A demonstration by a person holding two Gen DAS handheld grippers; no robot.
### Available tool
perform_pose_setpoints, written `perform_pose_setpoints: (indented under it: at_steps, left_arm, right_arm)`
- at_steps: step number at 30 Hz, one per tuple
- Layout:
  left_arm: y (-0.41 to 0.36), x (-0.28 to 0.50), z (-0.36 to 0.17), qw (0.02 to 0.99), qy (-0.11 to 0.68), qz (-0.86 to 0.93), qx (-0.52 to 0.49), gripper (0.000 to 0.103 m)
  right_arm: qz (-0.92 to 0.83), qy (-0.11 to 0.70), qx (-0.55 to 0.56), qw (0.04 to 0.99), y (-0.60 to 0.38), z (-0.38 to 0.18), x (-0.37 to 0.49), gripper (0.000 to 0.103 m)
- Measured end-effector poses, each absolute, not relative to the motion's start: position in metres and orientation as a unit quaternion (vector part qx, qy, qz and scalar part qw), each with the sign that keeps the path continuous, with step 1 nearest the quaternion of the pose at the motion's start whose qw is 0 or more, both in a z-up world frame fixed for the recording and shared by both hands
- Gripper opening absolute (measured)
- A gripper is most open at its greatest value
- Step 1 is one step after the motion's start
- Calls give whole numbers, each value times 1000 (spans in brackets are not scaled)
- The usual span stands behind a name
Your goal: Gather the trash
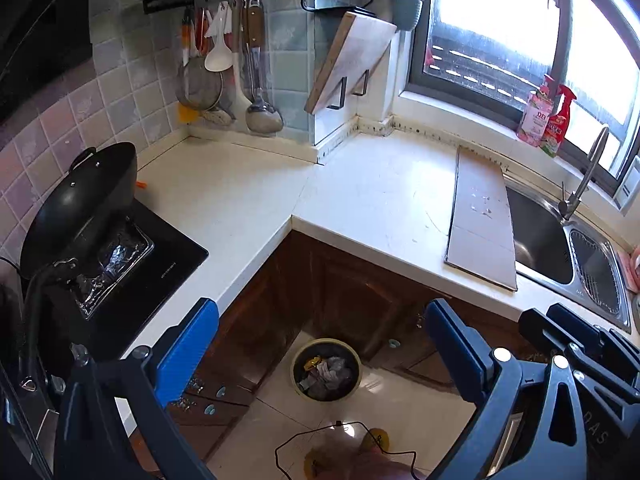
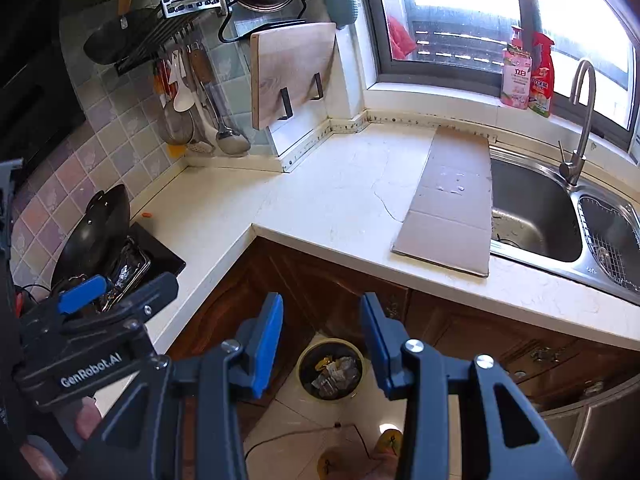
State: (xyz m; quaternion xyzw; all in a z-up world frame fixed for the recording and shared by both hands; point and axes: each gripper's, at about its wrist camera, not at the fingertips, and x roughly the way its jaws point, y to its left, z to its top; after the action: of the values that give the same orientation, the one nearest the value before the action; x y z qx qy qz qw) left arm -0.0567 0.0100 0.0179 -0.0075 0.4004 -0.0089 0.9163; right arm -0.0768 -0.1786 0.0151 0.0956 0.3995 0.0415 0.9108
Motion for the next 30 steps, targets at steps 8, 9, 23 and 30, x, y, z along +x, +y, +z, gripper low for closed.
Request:
perform_pose_setpoints:
  at_steps: [8,9,23,30]
  left_arm:
    - [9,-56,20,918,397,-2,-10,102]
    - [9,-56,20,918,397,-3,-11,102]
    - [1,-47,21,920,393,-8,1,102]
    - [-2,-40,24,924,383,-9,2,102]
  right_arm:
    - [47,391,92,915,-177,18,-81,41]
    - [47,391,92,915,-177,18,-80,41]
    - [52,387,88,916,-178,20,-76,41]
    - [54,380,80,920,-180,27,-67,41]
